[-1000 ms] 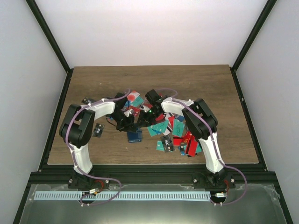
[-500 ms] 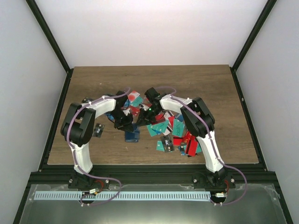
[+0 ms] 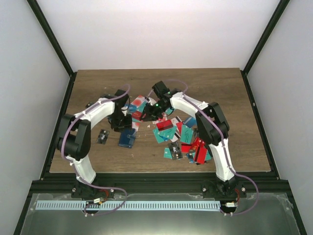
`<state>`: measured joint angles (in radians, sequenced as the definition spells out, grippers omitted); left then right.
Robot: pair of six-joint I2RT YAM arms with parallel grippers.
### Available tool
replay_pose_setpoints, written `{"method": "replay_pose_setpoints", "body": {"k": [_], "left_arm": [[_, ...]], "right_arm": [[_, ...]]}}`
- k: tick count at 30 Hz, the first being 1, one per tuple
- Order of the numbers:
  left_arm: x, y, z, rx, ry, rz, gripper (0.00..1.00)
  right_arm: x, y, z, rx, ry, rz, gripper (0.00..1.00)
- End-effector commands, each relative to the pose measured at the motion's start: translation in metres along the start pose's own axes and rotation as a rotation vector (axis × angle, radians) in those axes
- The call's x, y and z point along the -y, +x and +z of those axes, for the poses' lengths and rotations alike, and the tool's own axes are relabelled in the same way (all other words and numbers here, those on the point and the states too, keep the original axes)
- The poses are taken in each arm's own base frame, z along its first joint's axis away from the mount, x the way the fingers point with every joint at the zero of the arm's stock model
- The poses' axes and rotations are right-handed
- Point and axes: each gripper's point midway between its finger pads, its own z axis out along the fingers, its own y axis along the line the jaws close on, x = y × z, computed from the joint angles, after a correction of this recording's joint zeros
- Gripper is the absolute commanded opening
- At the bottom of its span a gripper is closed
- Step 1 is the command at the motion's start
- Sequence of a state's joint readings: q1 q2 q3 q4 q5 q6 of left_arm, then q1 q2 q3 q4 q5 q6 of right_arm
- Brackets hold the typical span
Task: Put the credit cards into the card holder
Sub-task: Close the card holder at the center of the board, then reset both arms
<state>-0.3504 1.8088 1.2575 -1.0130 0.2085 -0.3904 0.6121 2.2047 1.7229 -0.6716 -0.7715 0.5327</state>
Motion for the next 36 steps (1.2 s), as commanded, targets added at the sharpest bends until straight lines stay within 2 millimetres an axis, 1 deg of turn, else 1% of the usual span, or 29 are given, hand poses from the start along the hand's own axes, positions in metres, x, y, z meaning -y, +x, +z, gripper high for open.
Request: {"method": "replay_pose_setpoints", "body": {"k": [1, 3, 6, 8, 9, 10, 14, 15, 18, 20, 22, 24, 25, 26, 27, 29, 30, 31, 33, 36], "left_arm": [[0.009, -0.018, -0.054, 0.175, 0.024, 0.048, 0.54], [0.009, -0.026, -0.076, 0.251, 0.030, 0.060, 0.61], [0.003, -0.040, -0.111, 0.393, 0.020, 0.067, 0.69], [-0.004, -0.050, -0.139, 0.505, 0.023, 0.061, 0.78], [-0.008, -0.054, -0.153, 0.562, 0.026, 0.057, 0.84], [-0.012, -0.057, -0.168, 0.617, 0.026, 0.054, 0.88], [-0.027, -0.064, -0.222, 0.828, 0.012, 0.052, 0.99], [-0.030, -0.064, -0.233, 0.878, 0.006, 0.055, 1.00], [-0.052, -0.063, -0.263, 1.020, -0.071, 0.020, 1.00], [-0.063, -0.060, -0.278, 1.100, -0.125, 0.007, 1.00], [-0.078, -0.056, -0.286, 1.164, -0.193, -0.027, 1.00], [-0.091, -0.049, -0.288, 1.218, -0.253, -0.047, 1.00], [-0.094, -0.046, -0.287, 1.244, -0.263, -0.048, 1.00], [-0.096, -0.042, -0.277, 1.253, -0.264, -0.028, 1.00], [-0.094, -0.038, -0.275, 1.287, -0.248, 0.002, 0.98], [-0.088, -0.028, -0.262, 1.354, -0.206, 0.078, 0.94], [-0.085, -0.018, -0.263, 1.412, -0.181, 0.120, 0.92], [-0.084, -0.009, -0.259, 1.458, -0.170, 0.148, 0.92], [-0.089, 0.003, -0.253, 1.555, -0.160, 0.155, 0.91], [-0.093, 0.013, -0.240, 1.652, -0.143, 0.161, 0.92]], "right_arm": [[-0.058, -0.015, -0.051, 0.130, -0.035, -0.134, 0.28], [-0.069, -0.019, -0.068, 0.184, -0.017, -0.176, 0.35], [-0.087, -0.024, -0.100, 0.290, 0.028, -0.240, 0.55], [-0.093, -0.029, -0.123, 0.374, 0.082, -0.265, 0.70], [-0.096, -0.030, -0.136, 0.416, 0.102, -0.275, 0.96], [-0.099, -0.031, -0.149, 0.456, 0.116, -0.288, 1.00], [-0.110, -0.031, -0.202, 0.620, 0.172, -0.326, 1.00], [-0.113, -0.031, -0.217, 0.672, 0.192, -0.337, 1.00], [-0.122, -0.025, -0.261, 0.839, 0.263, -0.385, 1.00], [-0.116, -0.019, -0.289, 0.960, 0.338, -0.387, 1.00], [-0.113, -0.008, -0.315, 1.088, 0.384, -0.409, 1.00], [-0.100, 0.006, -0.333, 1.216, 0.436, -0.439, 1.00], [-0.089, 0.015, -0.338, 1.268, 0.471, -0.447, 1.00], [-0.080, 0.026, -0.346, 1.335, 0.486, -0.449, 1.00], [-0.064, 0.037, -0.350, 1.395, 0.515, -0.431, 1.00], [-0.037, 0.062, -0.360, 1.511, 0.553, -0.394, 1.00], [-0.029, 0.078, -0.366, 1.567, 0.554, -0.393, 1.00], [-0.021, 0.088, -0.365, 1.594, 0.556, -0.412, 1.00], [-0.008, 0.104, -0.357, 1.604, 0.561, -0.463, 1.00], [0.020, 0.116, -0.343, 1.571, 0.644, -0.477, 1.00]]}}
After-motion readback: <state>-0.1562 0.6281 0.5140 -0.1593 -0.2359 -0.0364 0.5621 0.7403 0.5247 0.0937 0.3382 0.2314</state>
